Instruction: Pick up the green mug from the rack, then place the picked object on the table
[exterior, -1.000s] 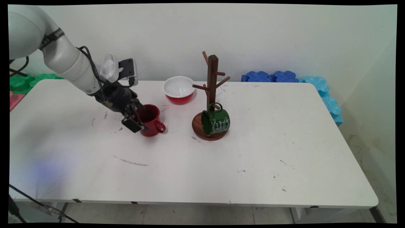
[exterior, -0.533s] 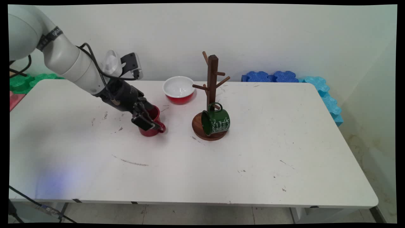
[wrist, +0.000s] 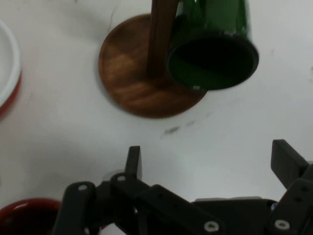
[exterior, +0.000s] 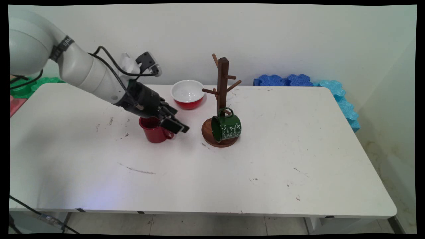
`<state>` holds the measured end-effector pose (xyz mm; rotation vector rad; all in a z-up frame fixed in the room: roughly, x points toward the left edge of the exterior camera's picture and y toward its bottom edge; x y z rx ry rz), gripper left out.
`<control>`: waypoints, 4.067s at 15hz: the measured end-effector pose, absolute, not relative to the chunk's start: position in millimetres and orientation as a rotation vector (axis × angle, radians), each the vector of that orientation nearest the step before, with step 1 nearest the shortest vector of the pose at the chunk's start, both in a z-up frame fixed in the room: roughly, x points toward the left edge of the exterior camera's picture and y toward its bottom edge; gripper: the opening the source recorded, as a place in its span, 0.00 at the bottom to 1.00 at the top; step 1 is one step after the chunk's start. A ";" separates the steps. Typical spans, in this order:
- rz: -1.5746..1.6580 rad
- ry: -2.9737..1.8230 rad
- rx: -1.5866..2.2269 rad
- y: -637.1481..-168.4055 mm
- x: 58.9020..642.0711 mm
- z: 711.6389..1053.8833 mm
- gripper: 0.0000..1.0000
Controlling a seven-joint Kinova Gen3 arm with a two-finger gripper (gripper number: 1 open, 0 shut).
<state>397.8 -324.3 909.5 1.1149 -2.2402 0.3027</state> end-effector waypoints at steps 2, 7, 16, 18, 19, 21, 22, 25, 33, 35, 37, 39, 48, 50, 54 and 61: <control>0.297 -2.192 1.147 -323.5 390.6 905.2 1.00; 0.284 -2.074 1.225 -325.2 372.2 890.4 1.00; 0.236 -1.935 1.331 -334.1 347.5 858.9 1.00; 0.221 -1.918 1.337 -336.1 343.0 852.6 1.00; 0.214 -1.911 1.337 -337.4 340.8 849.4 1.00; 0.199 -1.902 1.331 -339.8 336.4 843.8 1.00; 0.192 -1.898 1.327 -341.2 334.1 841.0 1.00; 0.172 -1.888 1.313 -346.2 327.7 833.4 1.00; 0.129 -1.861 1.292 -359.7 313.8 818.3 1.00; 0.123 -1.857 1.290 -361.7 312.1 816.3 1.00; 0.117 -1.853 1.287 -364.3 310.0 813.9 1.00; 0.113 -1.849 1.285 -366.4 308.6 812.2 1.00; 0.132 -1.853 1.274 -371.9 308.6 807.8 0.00; 0.137 -1.857 1.269 -372.0 308.9 807.7 0.00; 0.147 -1.866 1.260 -371.9 309.0 808.3 0.00; 0.168 -1.892 1.212 -371.7 307.9 813.8 0.00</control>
